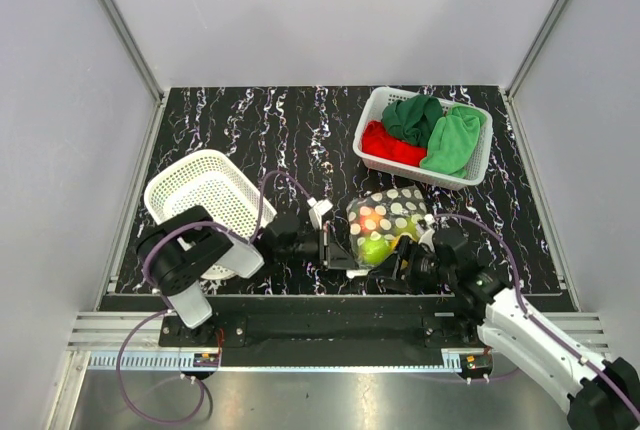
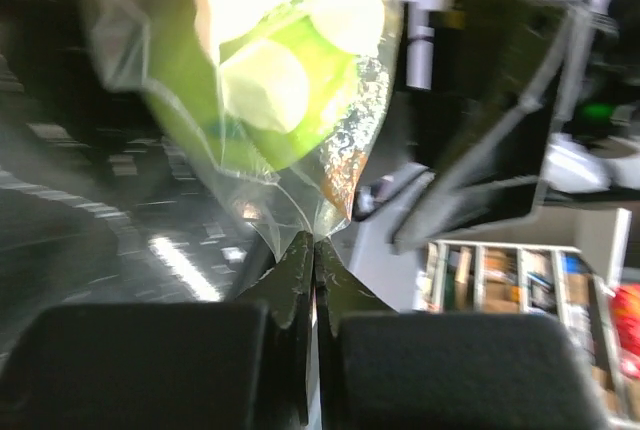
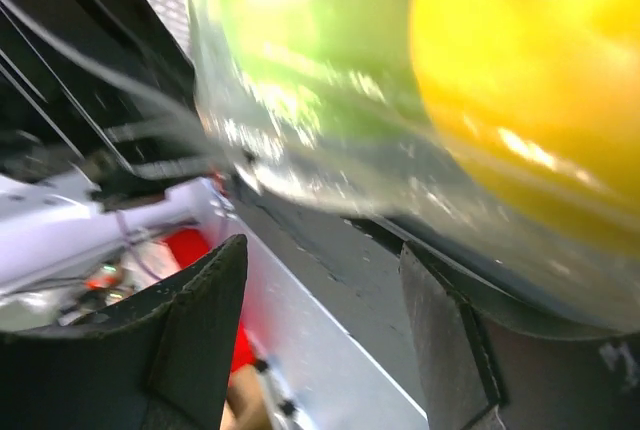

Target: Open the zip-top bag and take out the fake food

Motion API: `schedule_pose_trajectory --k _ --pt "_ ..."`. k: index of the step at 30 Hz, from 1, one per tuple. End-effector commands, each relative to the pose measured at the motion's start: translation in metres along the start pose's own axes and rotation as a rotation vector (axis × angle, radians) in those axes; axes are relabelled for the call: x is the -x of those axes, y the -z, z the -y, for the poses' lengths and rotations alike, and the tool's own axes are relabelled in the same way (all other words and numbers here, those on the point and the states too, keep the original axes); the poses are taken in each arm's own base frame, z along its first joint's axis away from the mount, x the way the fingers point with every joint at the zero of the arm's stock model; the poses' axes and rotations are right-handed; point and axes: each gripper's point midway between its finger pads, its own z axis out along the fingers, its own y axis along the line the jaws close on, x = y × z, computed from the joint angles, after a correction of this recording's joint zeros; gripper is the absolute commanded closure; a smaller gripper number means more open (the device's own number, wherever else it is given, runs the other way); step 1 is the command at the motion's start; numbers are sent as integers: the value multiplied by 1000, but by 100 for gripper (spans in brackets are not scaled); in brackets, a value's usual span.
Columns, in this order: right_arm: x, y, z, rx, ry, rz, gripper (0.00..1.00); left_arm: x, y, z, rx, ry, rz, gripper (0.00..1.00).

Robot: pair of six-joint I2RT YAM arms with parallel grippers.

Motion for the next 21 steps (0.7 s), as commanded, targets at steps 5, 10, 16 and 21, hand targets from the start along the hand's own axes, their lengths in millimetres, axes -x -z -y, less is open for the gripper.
schedule_pose_trajectory --k 5,10,16,21 --pt "31 -2 -13 110 -110 204 30 1 -9 42 -181 93 112 100" --pt "58 -4 -31 32 49 258 25 -6 -4 28 -140 177 167 100" --pt "74 -25 -70 13 183 128 16 -1 18 14 -79 228 316 100" --pt "62 -14 -86 52 185 61 11 7 32 9 -32 238 423 100"
